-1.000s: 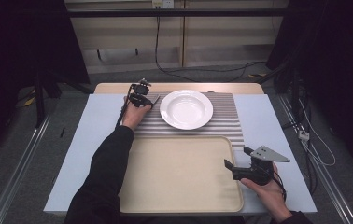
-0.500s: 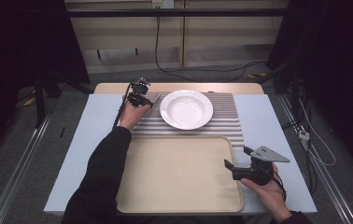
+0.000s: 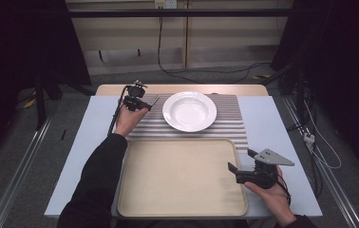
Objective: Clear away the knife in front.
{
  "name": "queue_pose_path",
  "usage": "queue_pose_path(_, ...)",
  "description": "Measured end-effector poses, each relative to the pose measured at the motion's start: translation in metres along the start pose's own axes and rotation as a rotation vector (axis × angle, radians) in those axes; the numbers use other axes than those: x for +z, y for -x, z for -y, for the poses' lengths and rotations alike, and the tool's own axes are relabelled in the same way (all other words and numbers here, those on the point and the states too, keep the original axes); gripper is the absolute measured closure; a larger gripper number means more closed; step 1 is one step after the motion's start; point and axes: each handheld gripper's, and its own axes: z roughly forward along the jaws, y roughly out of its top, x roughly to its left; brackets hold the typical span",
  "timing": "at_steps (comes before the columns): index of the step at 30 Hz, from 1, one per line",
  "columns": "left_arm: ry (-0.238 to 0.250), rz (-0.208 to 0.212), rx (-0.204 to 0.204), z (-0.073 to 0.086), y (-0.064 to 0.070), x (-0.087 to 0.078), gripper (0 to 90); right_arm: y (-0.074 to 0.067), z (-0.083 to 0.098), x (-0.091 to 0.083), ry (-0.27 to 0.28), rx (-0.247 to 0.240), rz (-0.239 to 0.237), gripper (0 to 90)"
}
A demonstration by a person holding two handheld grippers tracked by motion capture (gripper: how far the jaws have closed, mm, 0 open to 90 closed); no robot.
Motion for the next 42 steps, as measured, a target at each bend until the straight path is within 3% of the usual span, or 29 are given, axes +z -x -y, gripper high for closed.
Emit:
queue_pose_path(2,0.020,0.000,-0.017,0.002,0.001,-0.004,79.9,0.000,0.000,0.000,0.000,0.000,-0.001,9.1)
queue_pose_path(9,0.029,0.008,-0.007,0.008,0.005,-0.017,79.9,-0.001,0.000,0.000,0.002,-0.005,0.001,9.1)
queue_pose_path(15,0.044,0.017,0.057,0.011,0.023,-0.032,79.9,-0.001,0.000,-0.002,0.004,-0.005,0.012,9.3)
queue_pose_path(26,0.083,0.035,0.092,0.020,0.045,-0.057,79.8,0.000,0.000,-0.002,0.005,-0.004,0.019,9.2)
queue_pose_path(31,0.079,0.036,0.128,0.024,0.054,-0.065,79.8,-0.002,-0.001,-0.002,0.004,-0.010,0.015,9.2)
queue_pose_path(42,0.070,0.051,0.155,0.041,0.066,-0.072,79.8,-0.002,-0.001,-0.002,0.003,-0.009,0.015,9.2)
